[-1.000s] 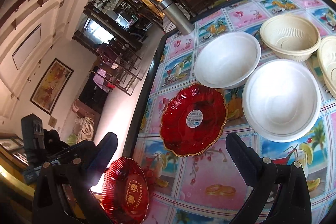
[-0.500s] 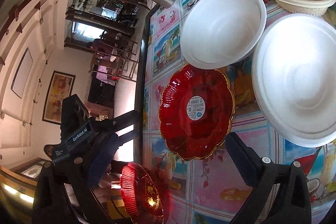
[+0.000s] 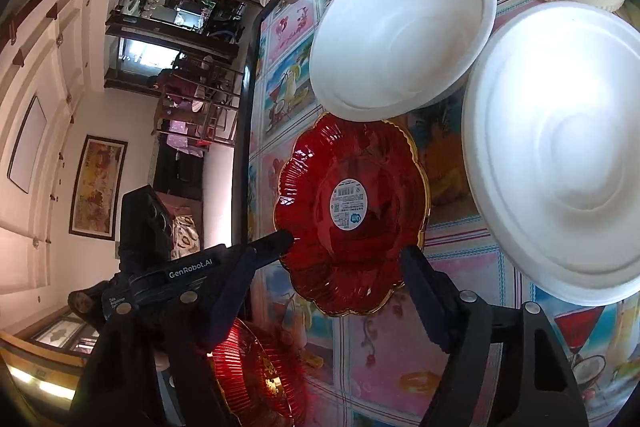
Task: Organize plates and bowls
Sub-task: 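Roll the left tool and close its fingers on the red scalloped plate rim, then lift the red plate with the left tool onto the red plate stack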
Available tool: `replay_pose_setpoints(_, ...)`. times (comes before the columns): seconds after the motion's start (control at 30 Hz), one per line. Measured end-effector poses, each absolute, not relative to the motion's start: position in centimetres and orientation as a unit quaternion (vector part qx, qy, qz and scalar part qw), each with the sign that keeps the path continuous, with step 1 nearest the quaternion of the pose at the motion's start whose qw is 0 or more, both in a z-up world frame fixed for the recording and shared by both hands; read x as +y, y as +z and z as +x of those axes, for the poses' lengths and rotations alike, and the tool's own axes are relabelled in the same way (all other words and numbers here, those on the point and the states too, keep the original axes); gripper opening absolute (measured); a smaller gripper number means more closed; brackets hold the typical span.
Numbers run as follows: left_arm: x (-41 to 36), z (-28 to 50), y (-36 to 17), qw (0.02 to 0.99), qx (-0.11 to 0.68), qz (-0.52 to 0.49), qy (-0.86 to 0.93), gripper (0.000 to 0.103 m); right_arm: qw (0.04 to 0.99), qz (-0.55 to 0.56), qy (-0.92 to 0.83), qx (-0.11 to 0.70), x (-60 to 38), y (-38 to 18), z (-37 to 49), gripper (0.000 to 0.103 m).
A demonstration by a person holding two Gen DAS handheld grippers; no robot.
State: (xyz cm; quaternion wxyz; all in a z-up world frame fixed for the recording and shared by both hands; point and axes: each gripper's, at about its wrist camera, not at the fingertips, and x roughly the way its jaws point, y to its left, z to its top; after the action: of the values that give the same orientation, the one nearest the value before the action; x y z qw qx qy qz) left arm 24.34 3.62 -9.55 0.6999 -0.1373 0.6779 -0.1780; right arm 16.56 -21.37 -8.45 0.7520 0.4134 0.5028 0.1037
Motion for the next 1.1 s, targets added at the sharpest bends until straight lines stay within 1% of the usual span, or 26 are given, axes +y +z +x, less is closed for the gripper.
replay_pose_setpoints(0.07,4.0,24.4,-9.5,0.700,0.679,-0.138,-0.176,0.017,0.756,0.405,0.096,0.505,-21.4,-8.5,16.7,0.071)
replay_pose_setpoints(0.33,3.9,24.6,-9.7,0.699,0.681,-0.131,-0.173,0.017,0.770,0.379,0.067,0.509,-21.9,-7.4,16.4,0.072)
replay_pose_setpoints(0.5,3.5,24.8,-10.0,0.699,0.682,-0.131,-0.171,0.017,0.765,0.376,0.053,0.519,-21.7,-8.2,16.9,0.073)
replay_pose_setpoints(0.7,3.2,24.8,-10.1,0.698,0.684,-0.124,-0.171,0.017,0.759,0.383,0.030,0.526,-22.4,-9.6,17.7,0.069)
replay_pose_setpoints(0.77,3.2,24.7,-10.1,0.700,0.683,-0.119,-0.172,0.017,0.757,0.383,0.027,0.529,-22.4,-9.9,18.1,0.056)
replay_pose_setpoints(0.8,3.3,24.7,-10.1,0.701,0.682,-0.117,-0.171,0.014,0.757,0.380,0.026,0.531,-22.3,-10.0,18.3,0.053)
replay_pose_setpoints(0.83,3.3,24.7,-10.0,0.702,0.681,-0.116,-0.170,0.008,0.757,0.378,0.024,0.532,-22.3,-10.1,18.4,0.047)
replay_pose_setpoints(0.87,3.4,24.7,-10.0,0.703,0.681,-0.117,-0.170,0.008,0.758,0.374,0.021,0.535,-22.2,-10.2,18.5,0.041)
replay_pose_setpoints(0.9,3.5,24.7,-10.0,0.704,0.680,-0.116,-0.170,0.008,0.758,0.369,0.015,0.537,-22.1,-10.4,18.7,0.038)
replay_pose_setpoints(0.93,3.6,24.7,-9.9,0.706,0.679,-0.114,-0.168,0.008,0.760,0.366,0.010,0.537,-22.1,-10.5,18.8,0.032)
replay_pose_setpoints(0.97,3.8,24.6,-9.9,0.708,0.677,-0.111,-0.166,0.006,0.761,0.364,0.006,0.537,-22.1,-10.6,18.8,0.025)
replay_pose_setpoints(1.0,3.9,24.6,-9.9,0.710,0.676,-0.109,-0.164,0.005,0.763,0.361,0.001,0.536,-22.1,-10.7,18.9,0.020)
replay_pose_setpoints(1.03,4.0,24.6,-9.9,0.710,0.676,-0.110,-0.165,0.005,0.765,0.356,-0.004,0.536,-22.1,-10.8,18.9,0.012)
replay_pose_setpoints(1.07,4.0,24.5,-10.0,0.709,0.676,-0.110,-0.167,0.005,0.769,0.347,-0.007,0.536,-21.9,-10.8,18.9,0.007)
replay_pose_setpoints(1.1,4.1,24.5,-9.9,0.709,0.676,-0.110,-0.168,0.005,0.773,0.339,-0.010,0.536,-21.8,-10.9,18.9,0.006)
